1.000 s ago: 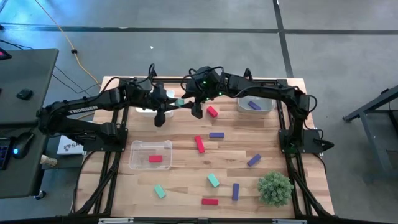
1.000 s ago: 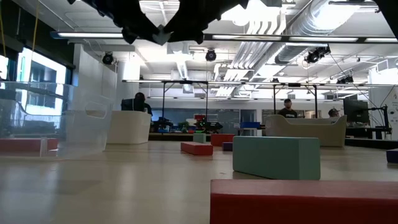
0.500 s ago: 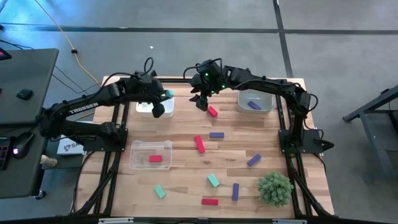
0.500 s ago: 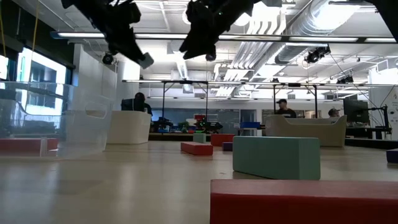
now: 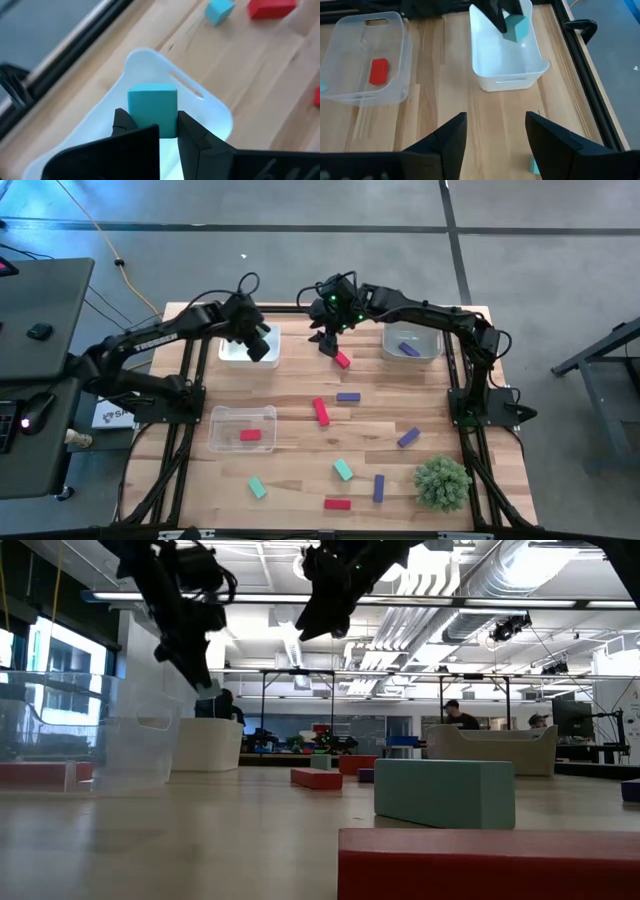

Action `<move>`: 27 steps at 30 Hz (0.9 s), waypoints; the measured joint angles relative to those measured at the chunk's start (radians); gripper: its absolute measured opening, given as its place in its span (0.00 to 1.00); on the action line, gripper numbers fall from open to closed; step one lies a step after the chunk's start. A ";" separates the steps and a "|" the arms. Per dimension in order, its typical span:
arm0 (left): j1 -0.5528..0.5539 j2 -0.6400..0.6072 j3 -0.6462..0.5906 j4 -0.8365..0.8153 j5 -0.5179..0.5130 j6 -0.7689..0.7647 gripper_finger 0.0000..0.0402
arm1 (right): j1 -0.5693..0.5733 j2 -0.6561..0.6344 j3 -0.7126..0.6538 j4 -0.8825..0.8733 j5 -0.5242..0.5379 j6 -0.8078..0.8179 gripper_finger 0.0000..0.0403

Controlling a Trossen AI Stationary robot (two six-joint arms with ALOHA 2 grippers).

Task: Sort & place blocks by color
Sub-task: Put the top right light blue block into the white bin

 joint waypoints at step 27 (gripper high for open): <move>0.002 0.299 0.000 -0.002 0.004 -0.105 0.00 | 0.000 0.000 0.000 -0.055 0.001 0.024 0.47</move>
